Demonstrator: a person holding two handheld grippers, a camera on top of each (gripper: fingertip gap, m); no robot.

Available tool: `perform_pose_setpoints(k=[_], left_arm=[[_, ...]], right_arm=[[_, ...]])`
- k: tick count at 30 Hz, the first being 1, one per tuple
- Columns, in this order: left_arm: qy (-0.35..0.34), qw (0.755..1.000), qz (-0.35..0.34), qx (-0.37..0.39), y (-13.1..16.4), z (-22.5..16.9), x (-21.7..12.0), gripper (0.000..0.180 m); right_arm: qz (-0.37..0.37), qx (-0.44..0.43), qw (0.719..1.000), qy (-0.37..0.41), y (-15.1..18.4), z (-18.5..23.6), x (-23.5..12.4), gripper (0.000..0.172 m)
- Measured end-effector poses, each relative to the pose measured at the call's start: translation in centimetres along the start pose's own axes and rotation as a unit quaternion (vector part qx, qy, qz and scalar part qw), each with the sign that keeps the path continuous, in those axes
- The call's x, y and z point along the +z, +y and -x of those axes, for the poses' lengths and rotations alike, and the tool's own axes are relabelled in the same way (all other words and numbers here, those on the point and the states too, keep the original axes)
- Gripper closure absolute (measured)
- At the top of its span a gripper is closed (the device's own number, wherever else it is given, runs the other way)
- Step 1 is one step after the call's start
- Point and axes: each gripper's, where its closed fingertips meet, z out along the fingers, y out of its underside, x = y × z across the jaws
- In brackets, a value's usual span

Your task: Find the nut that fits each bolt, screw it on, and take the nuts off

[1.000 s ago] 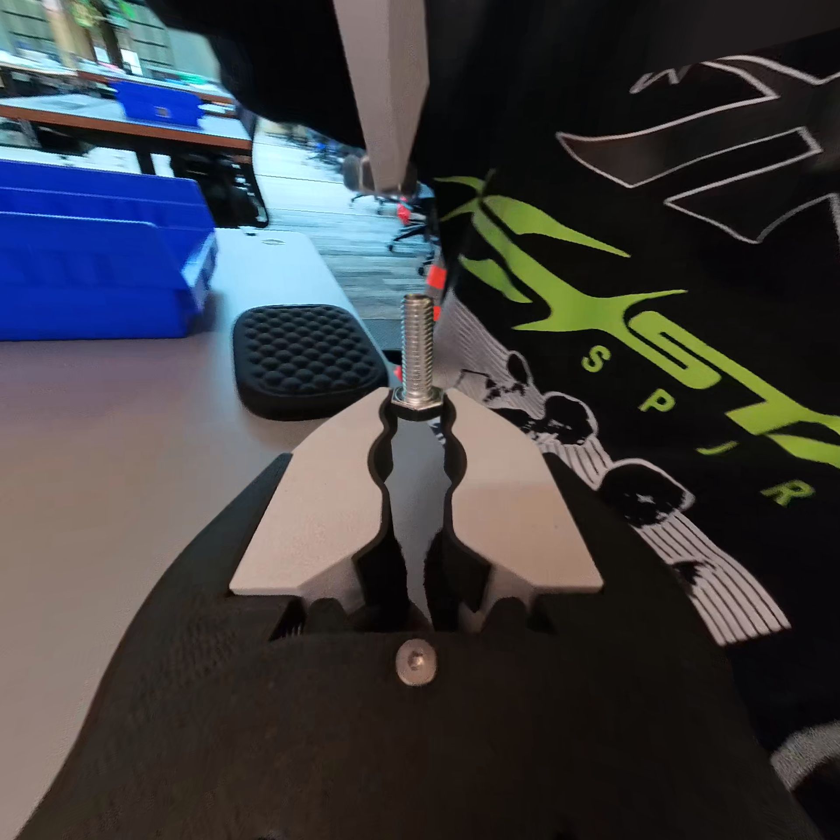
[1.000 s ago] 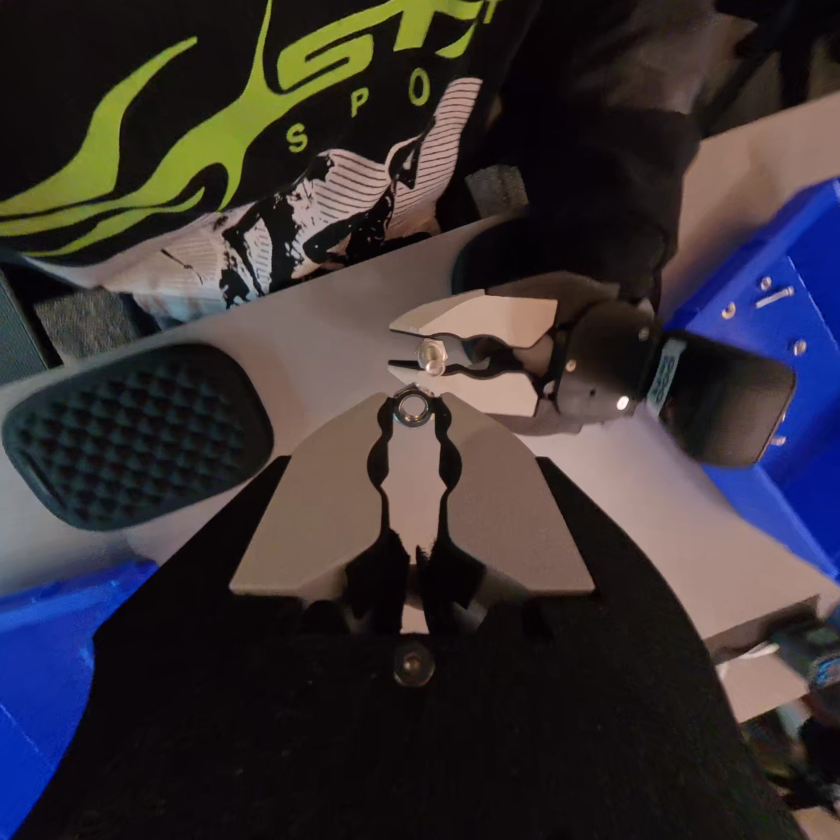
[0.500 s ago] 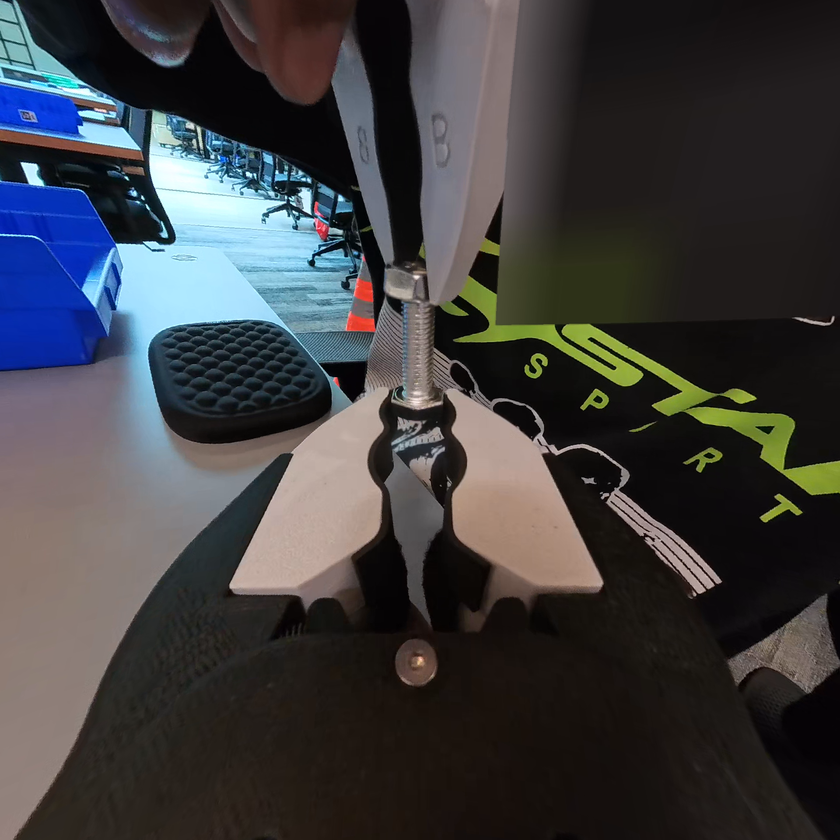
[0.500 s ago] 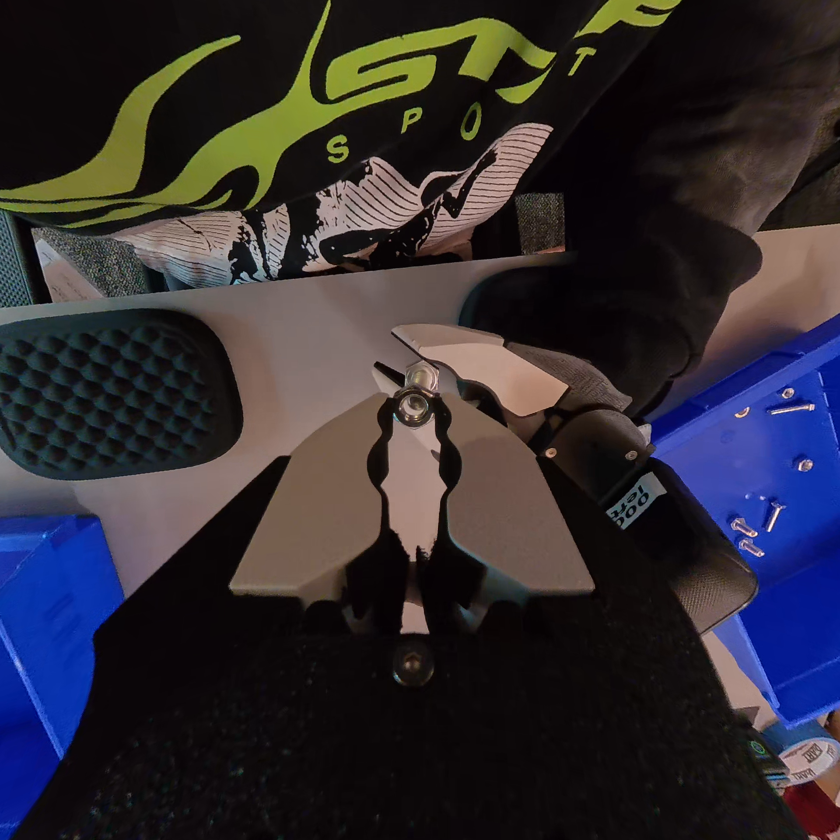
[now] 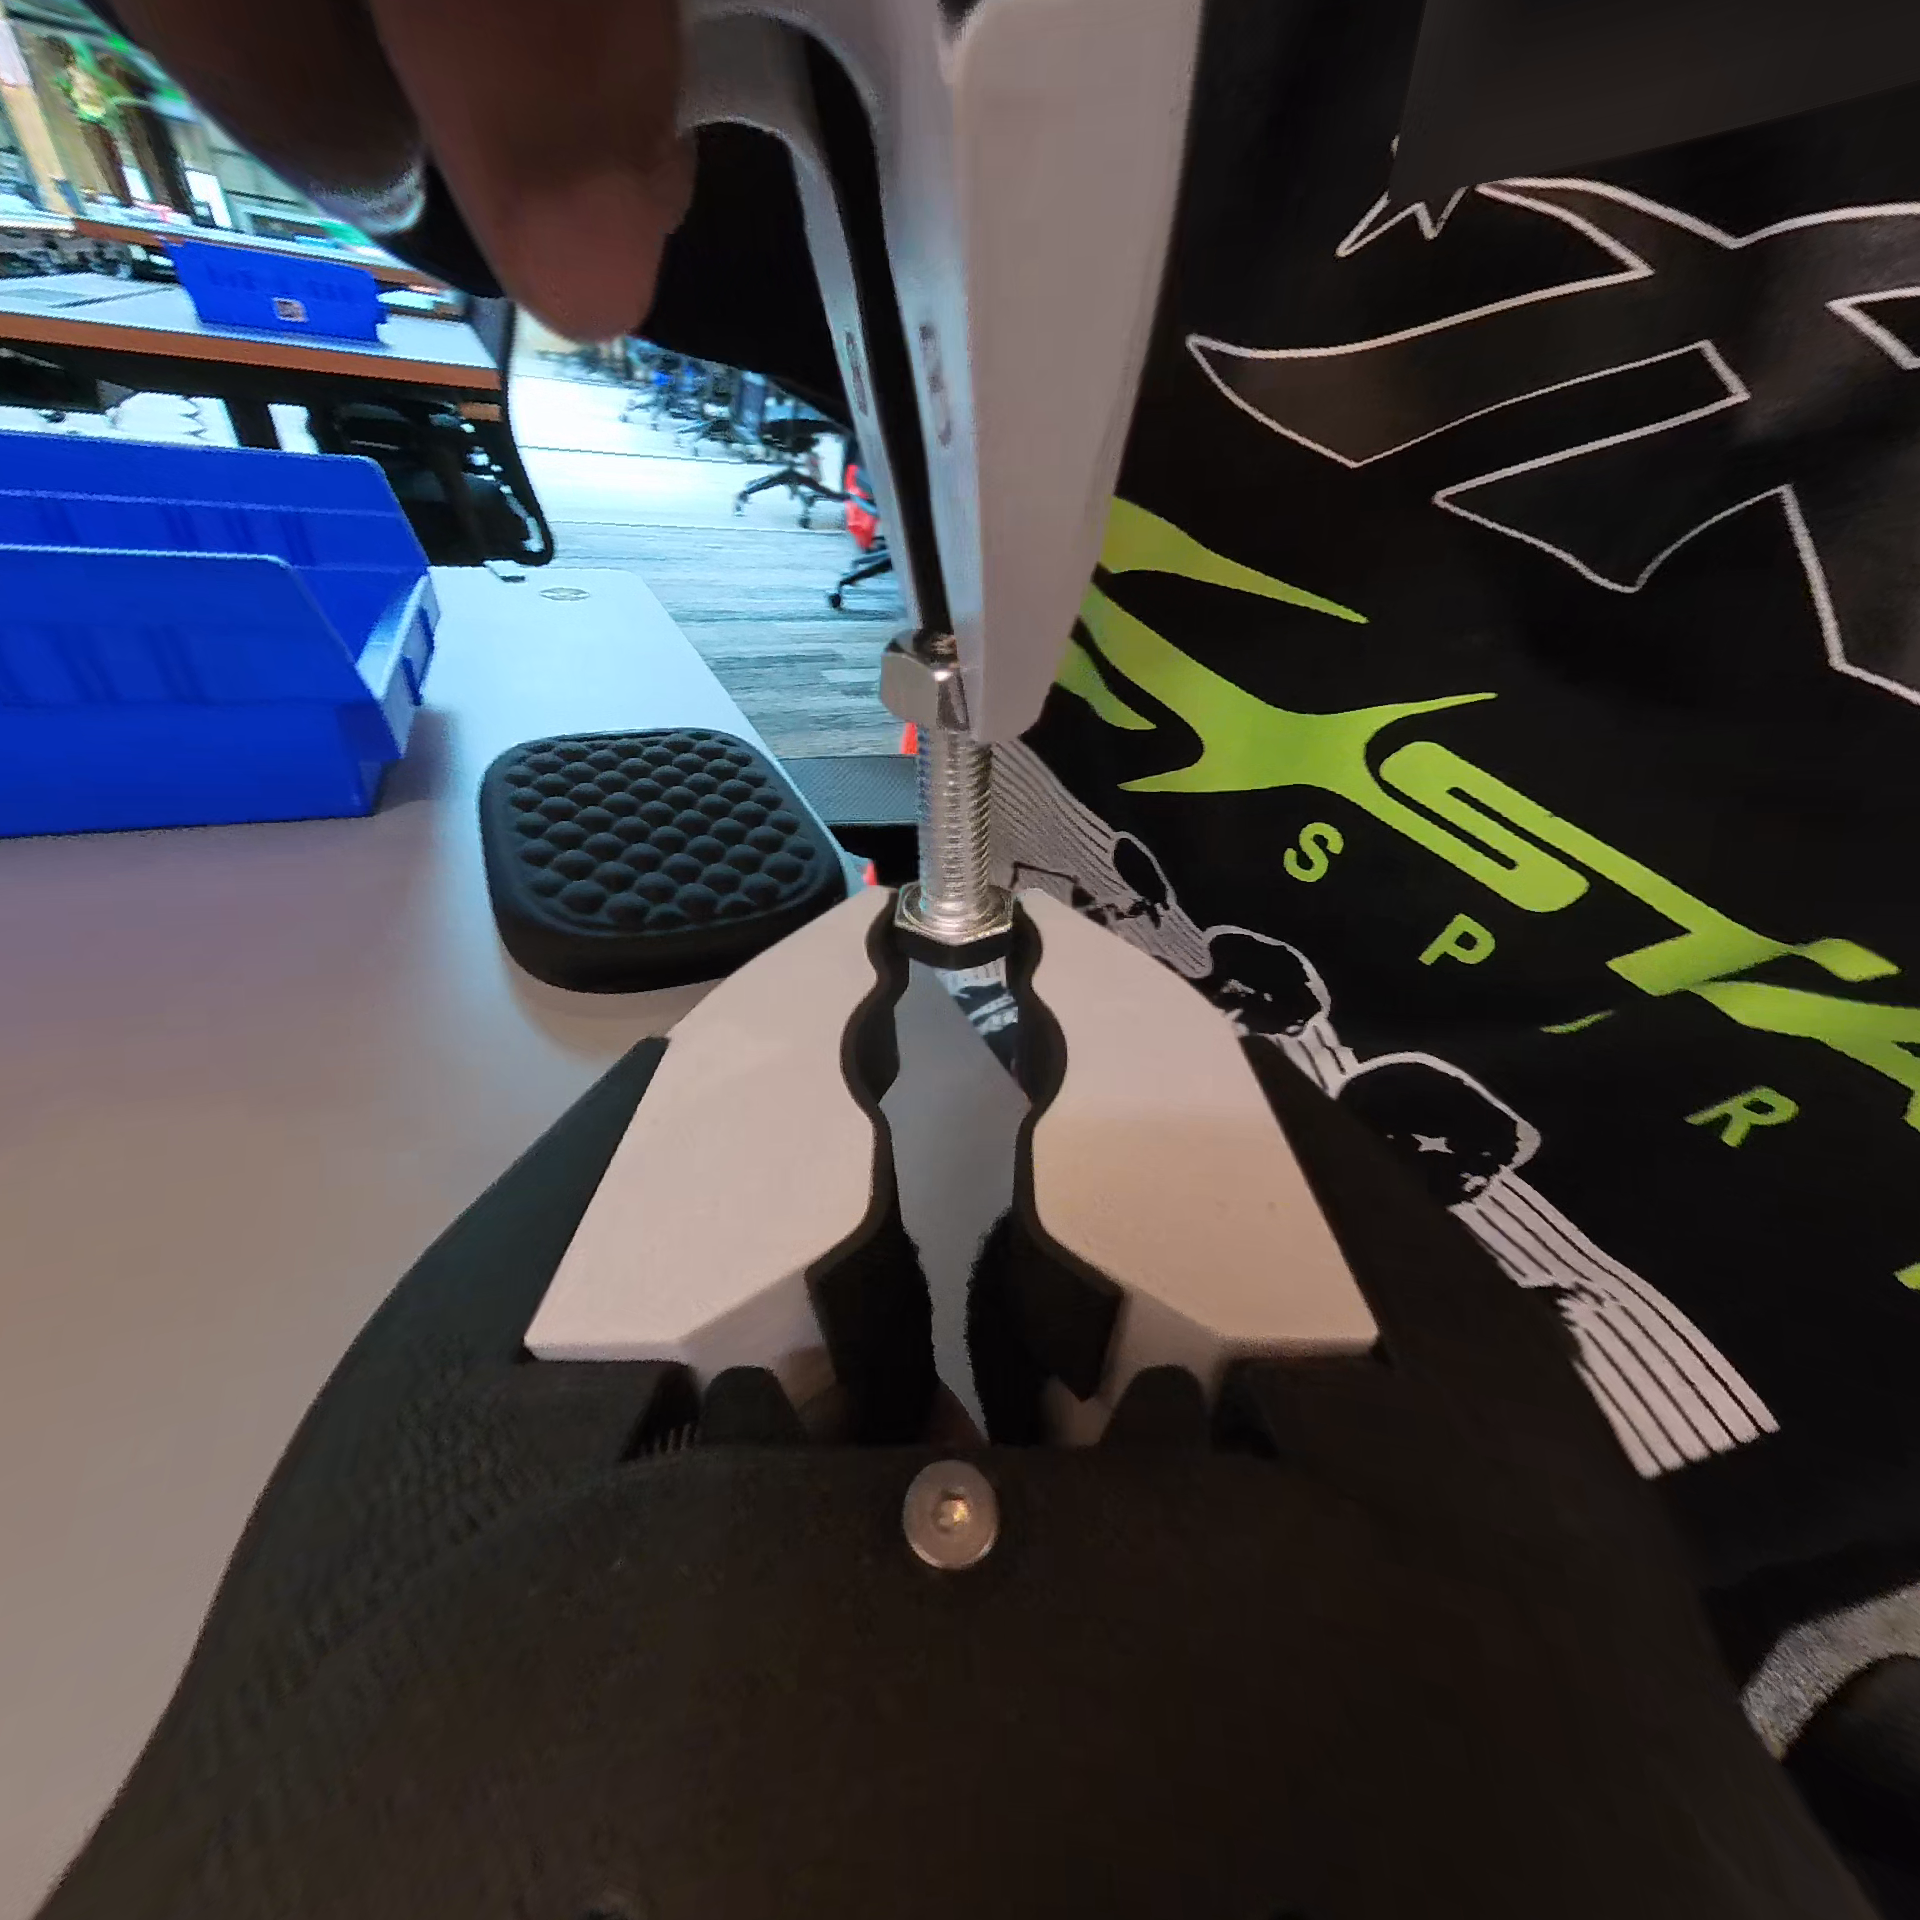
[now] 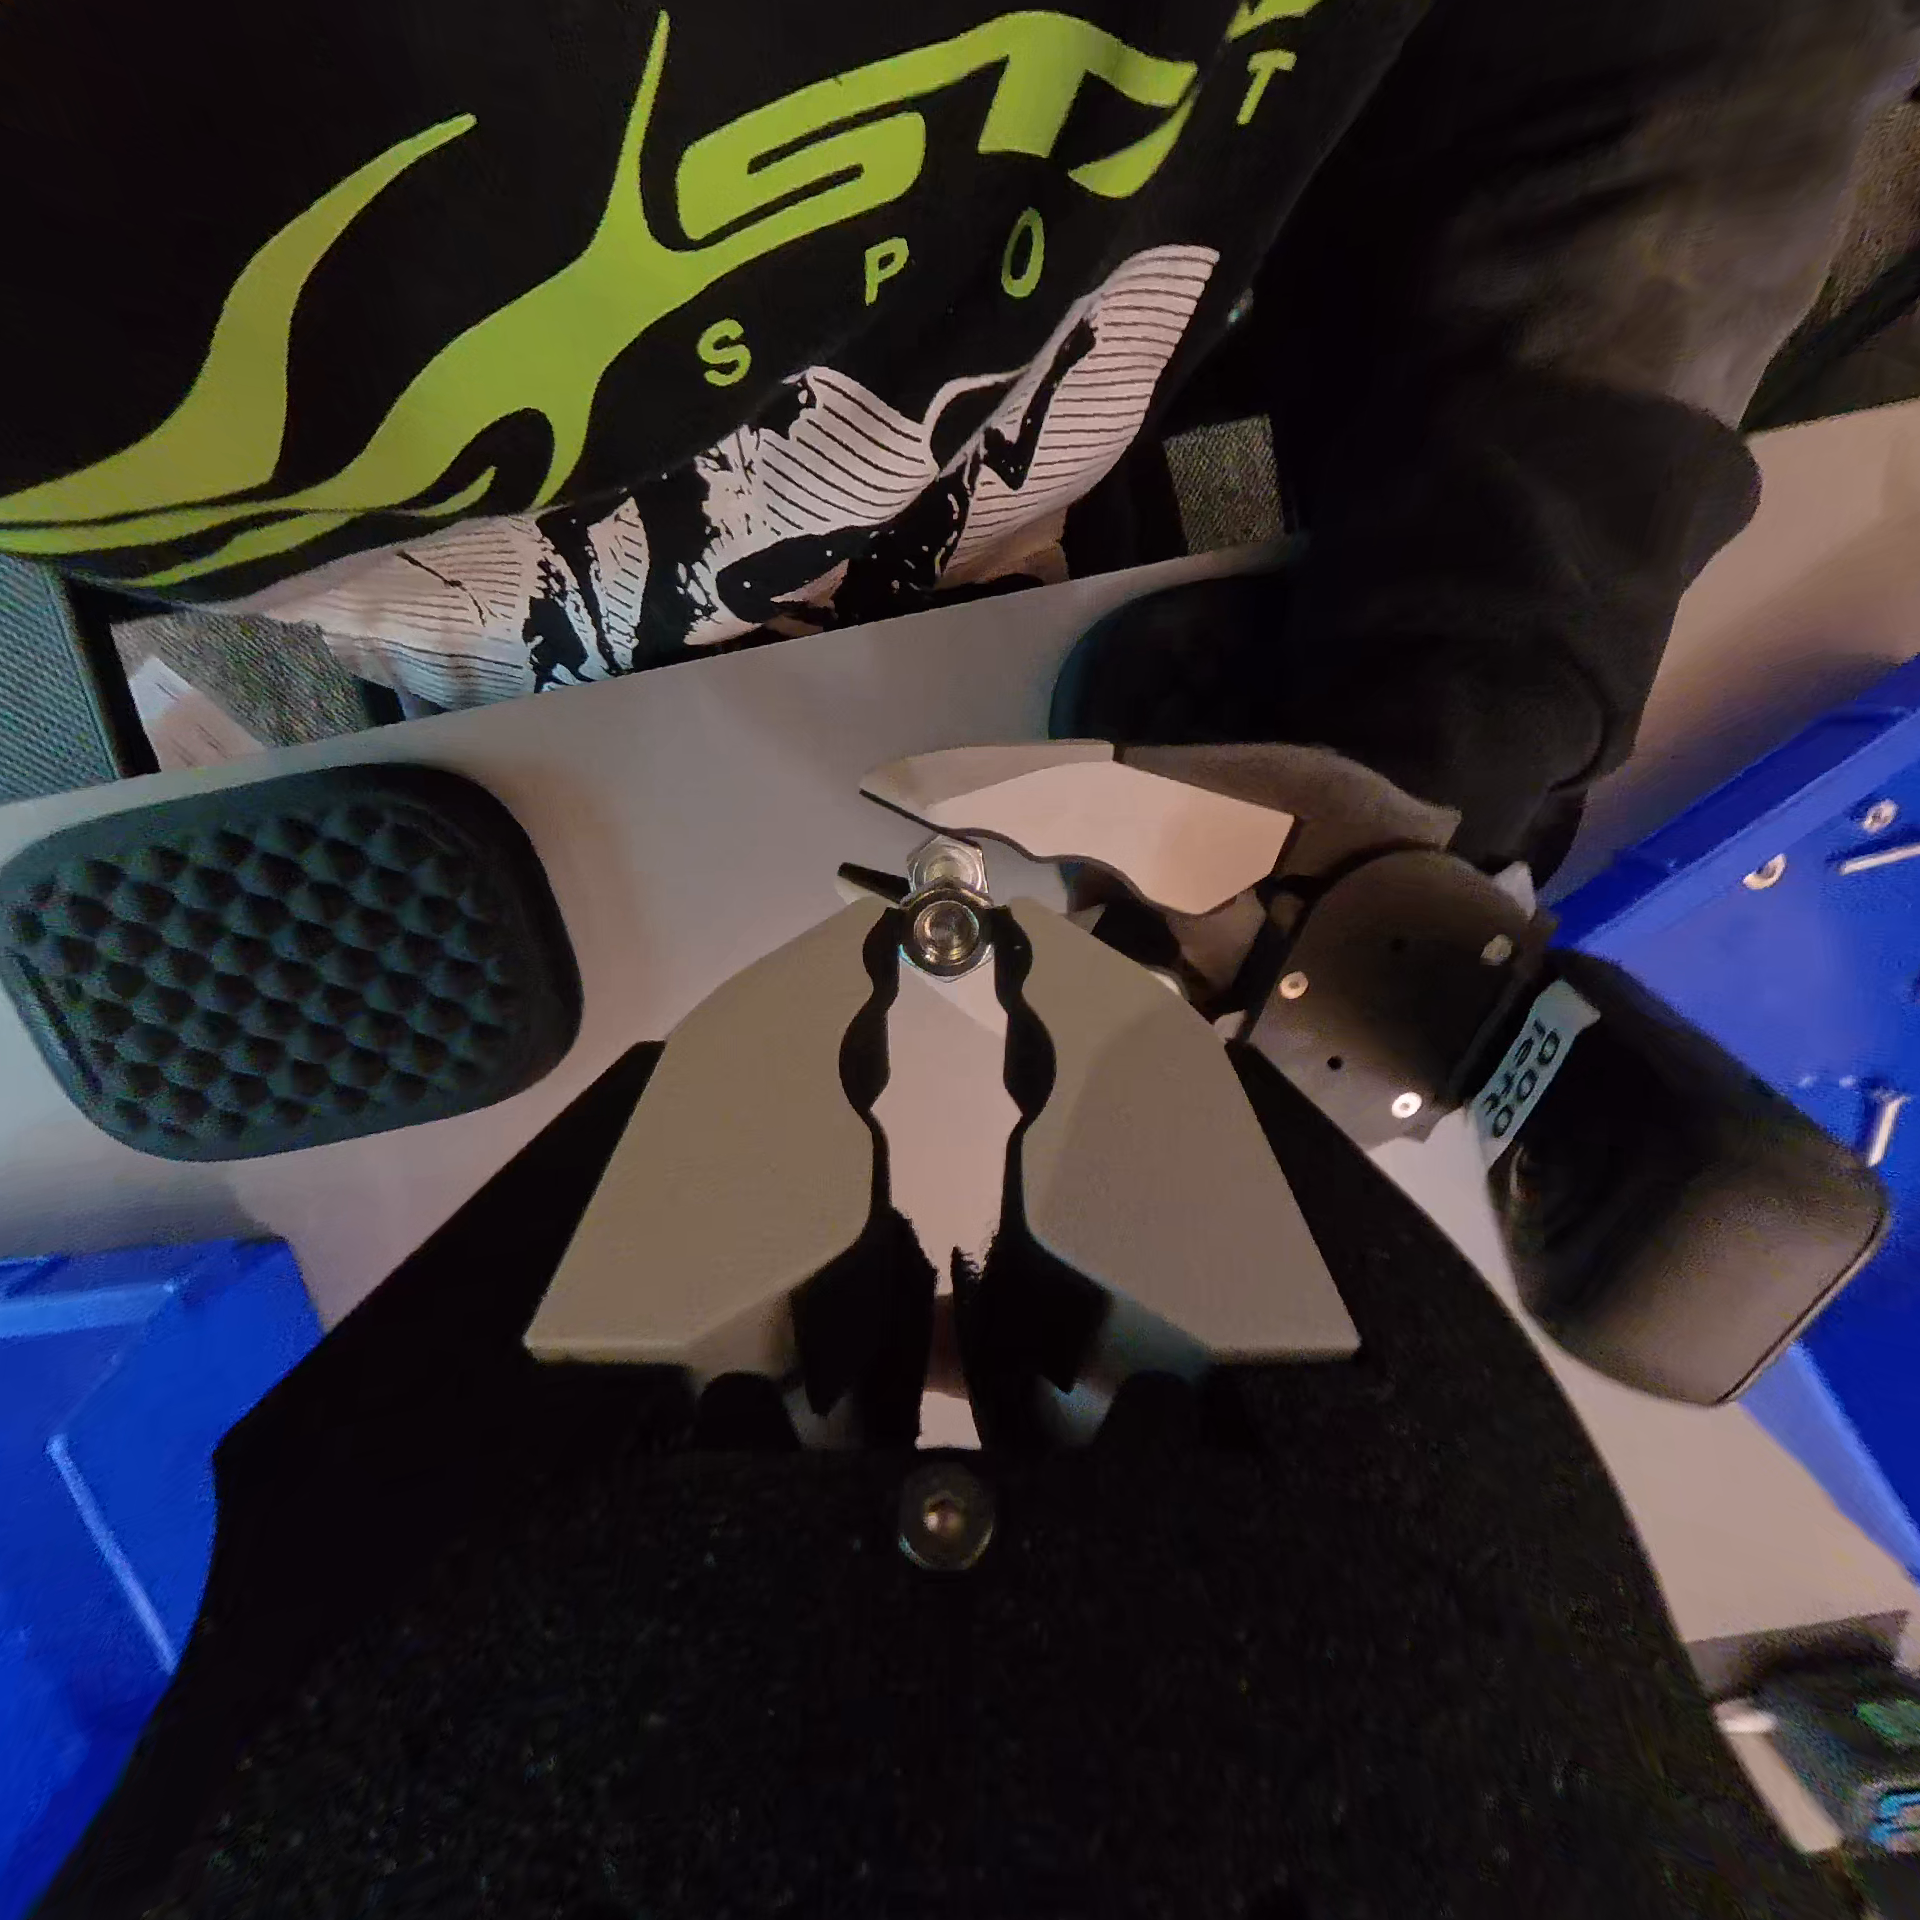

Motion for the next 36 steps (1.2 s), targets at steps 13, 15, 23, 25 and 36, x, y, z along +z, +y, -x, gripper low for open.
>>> perform_pose_setpoints(k=[13,15,23,25,36], left_arm=[[-0.422,0.906,-0.001,-0.031,-0.3,7.9,-3.7,0.162],[-0.469,0.883,-0.004,-0.027,-0.3,8.5,-4.3,0.163],[-0.519,0.855,0.012,-0.014,0.1,9.3,-4.9,0.163],[-0.517,0.856,0.016,-0.015,0.2,9.4,-4.8,0.162],[-0.494,0.869,0.012,-0.022,0.3,9.2,-4.5,0.162]], right_arm=[[0.068,0.337,0.932,0.115,6.4,-1.4,-1.6,0.154],[0.07,0.39,0.908,0.137,7.0,-1.6,-1.8,0.154],[0.049,0.5,0.848,0.168,7.9,-1.5,-1.7,0.154],[0.048,0.5,0.849,0.166,8.0,-1.5,-1.6,0.154],[0.0,0.512,0.84,0.181,8.4,-1.4,-1.6,0.117]])
